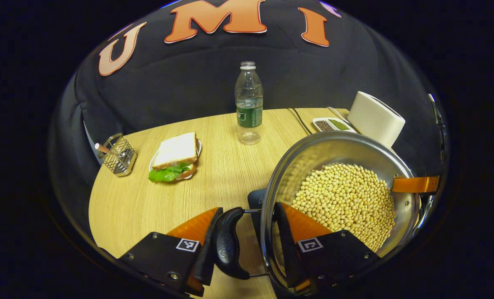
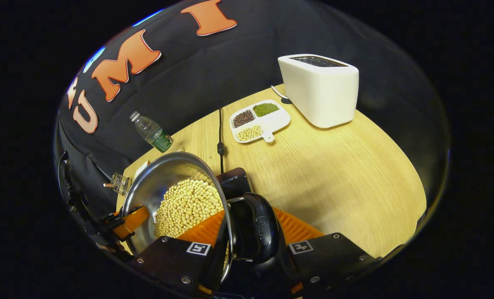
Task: First push the handle of the pot to place it horizontally, then grasp the pot with both hands and set it on the induction cooktop.
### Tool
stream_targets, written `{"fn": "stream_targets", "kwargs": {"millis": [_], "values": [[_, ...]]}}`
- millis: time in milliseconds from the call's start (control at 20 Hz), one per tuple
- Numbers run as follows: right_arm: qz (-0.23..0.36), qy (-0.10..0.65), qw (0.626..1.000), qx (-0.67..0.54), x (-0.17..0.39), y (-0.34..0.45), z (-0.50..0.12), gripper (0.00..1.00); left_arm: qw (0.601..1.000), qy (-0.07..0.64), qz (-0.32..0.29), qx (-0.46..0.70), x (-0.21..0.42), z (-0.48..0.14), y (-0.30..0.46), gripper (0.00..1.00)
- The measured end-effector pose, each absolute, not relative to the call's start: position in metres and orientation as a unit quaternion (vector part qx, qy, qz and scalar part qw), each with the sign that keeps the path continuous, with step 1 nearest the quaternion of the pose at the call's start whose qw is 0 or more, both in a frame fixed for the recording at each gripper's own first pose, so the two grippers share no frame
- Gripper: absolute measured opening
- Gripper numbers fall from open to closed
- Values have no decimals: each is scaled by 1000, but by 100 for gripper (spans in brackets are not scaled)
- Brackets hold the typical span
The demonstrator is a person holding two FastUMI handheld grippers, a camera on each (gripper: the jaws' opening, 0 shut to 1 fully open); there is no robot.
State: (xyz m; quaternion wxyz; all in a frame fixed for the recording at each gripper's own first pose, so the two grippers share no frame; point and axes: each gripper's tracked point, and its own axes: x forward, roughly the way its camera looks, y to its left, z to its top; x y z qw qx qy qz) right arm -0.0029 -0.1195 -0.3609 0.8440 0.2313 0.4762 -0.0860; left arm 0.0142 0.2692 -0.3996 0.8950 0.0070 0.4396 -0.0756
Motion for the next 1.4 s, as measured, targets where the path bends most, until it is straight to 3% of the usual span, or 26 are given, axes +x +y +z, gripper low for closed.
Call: {"fn": "stream_targets", "kwargs": {"millis": [200,250,350,600,750,1000,1400], "values": [[-107,470,854,196,-1,-121,-360,64,894,441,-63,44,8,-395,267,80],[-111,465,859,184,-1,-125,-355,59,895,439,-61,43,7,-393,265,81],[-120,454,867,167,-1,-133,-345,75,896,439,-55,30,2,-389,269,81],[-140,421,885,144,-5,-152,-314,86,903,427,-40,-6,-15,-365,291,82],[-150,381,904,119,1,-165,-278,88,917,398,-43,2,-17,-332,306,95],[-159,284,942,86,22,-179,-193,89,956,293,-20,25,1,-232,351,94],[-135,132,981,50,45,-170,-42,93,995,79,49,-31,27,-15,435,93]]}}
